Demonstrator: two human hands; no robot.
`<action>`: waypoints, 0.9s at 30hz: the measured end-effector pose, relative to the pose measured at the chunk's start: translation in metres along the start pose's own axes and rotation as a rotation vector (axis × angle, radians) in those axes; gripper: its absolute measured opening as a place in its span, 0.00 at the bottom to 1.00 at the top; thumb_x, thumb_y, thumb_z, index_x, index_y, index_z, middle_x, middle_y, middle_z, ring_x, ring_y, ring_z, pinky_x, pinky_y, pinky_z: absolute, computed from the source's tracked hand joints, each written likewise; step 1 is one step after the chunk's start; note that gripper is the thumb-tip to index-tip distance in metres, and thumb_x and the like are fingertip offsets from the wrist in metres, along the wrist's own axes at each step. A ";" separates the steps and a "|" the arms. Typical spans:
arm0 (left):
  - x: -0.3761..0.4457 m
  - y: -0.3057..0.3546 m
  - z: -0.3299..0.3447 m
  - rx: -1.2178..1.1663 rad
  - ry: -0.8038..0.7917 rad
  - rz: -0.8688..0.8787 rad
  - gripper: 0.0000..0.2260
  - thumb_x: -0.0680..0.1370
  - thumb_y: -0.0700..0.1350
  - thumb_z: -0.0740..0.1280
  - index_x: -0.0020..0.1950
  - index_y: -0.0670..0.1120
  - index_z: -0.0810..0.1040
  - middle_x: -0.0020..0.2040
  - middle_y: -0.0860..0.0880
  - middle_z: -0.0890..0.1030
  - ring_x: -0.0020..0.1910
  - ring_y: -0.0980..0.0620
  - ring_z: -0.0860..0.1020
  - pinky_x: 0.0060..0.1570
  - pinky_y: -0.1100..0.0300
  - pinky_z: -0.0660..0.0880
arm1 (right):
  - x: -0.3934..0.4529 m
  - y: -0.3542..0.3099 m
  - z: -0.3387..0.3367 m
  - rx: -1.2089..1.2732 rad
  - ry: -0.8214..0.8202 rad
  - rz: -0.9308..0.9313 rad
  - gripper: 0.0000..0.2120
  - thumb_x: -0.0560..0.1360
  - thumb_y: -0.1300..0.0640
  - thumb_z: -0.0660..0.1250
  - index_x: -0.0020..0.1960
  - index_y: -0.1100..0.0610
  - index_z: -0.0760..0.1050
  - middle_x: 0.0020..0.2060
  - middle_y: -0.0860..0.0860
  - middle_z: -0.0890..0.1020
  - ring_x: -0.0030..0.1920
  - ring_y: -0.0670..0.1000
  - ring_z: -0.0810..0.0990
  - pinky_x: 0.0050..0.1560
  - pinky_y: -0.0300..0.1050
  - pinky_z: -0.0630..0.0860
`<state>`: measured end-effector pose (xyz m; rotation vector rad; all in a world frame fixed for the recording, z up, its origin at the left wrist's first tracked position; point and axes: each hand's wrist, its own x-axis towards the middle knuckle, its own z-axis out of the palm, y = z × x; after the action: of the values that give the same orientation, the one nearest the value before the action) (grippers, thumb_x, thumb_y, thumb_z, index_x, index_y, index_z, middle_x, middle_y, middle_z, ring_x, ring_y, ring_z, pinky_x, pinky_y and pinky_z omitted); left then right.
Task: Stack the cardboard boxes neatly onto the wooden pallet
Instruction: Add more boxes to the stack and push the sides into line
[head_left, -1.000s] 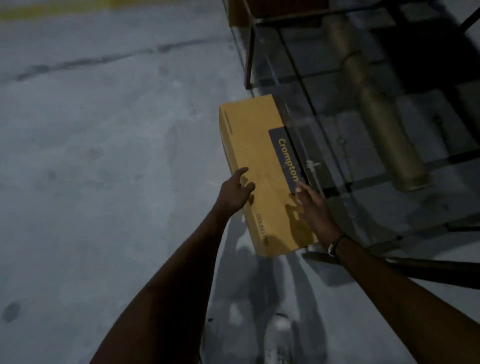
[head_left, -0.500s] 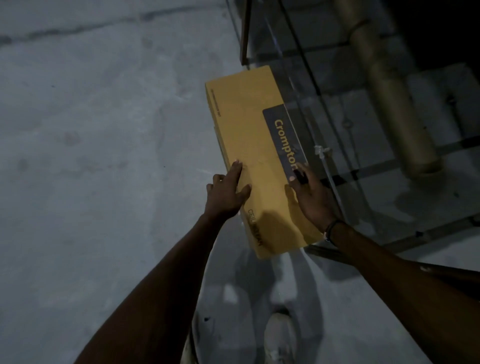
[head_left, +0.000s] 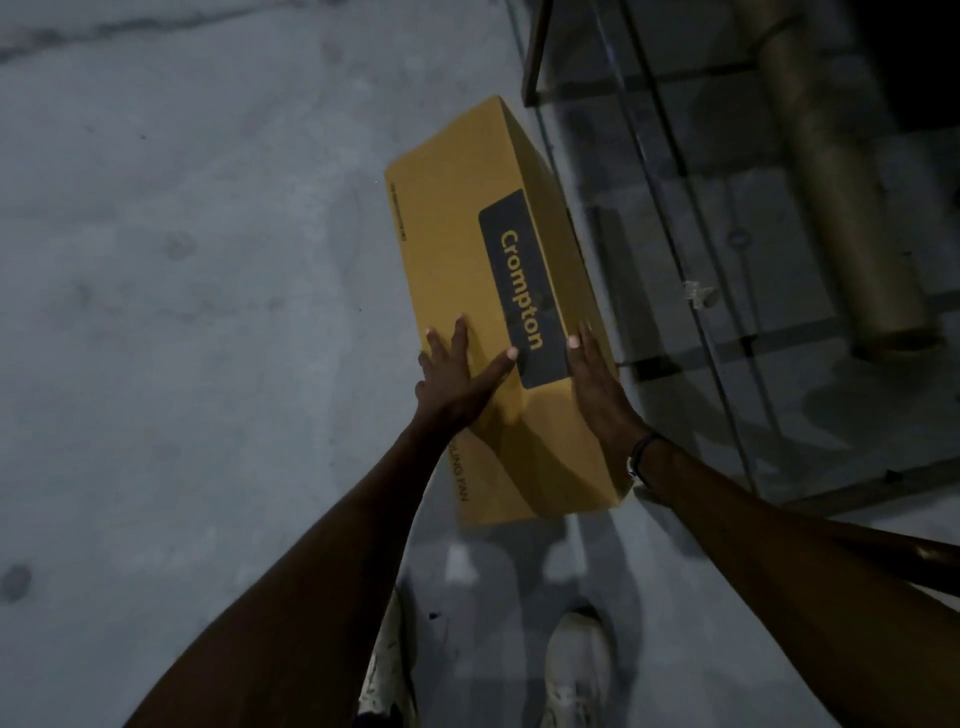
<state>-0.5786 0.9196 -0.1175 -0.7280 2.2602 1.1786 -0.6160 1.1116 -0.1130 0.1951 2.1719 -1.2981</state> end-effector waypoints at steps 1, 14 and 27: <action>0.000 0.006 0.000 -0.044 -0.018 -0.032 0.50 0.74 0.75 0.62 0.85 0.56 0.40 0.85 0.44 0.36 0.83 0.34 0.41 0.78 0.29 0.47 | 0.003 0.000 0.003 0.010 0.014 -0.008 0.39 0.79 0.29 0.48 0.85 0.44 0.48 0.85 0.45 0.51 0.84 0.49 0.50 0.83 0.57 0.50; 0.017 0.014 -0.018 -0.211 -0.011 -0.292 0.69 0.61 0.83 0.65 0.84 0.45 0.34 0.84 0.38 0.36 0.83 0.34 0.39 0.79 0.31 0.45 | 0.046 0.002 0.044 -0.173 0.061 0.098 0.36 0.83 0.30 0.46 0.86 0.44 0.44 0.86 0.49 0.44 0.85 0.55 0.42 0.80 0.70 0.42; 0.037 -0.045 -0.015 -0.438 0.098 -0.123 0.55 0.73 0.74 0.66 0.85 0.53 0.35 0.85 0.42 0.36 0.83 0.35 0.39 0.78 0.31 0.46 | 0.085 0.035 0.030 -0.260 0.105 0.219 0.42 0.79 0.24 0.49 0.85 0.43 0.43 0.86 0.52 0.46 0.84 0.59 0.46 0.80 0.69 0.46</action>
<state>-0.5787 0.8764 -0.1594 -1.0922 2.0141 1.6279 -0.6586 1.0895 -0.1974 0.3909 2.3078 -0.8934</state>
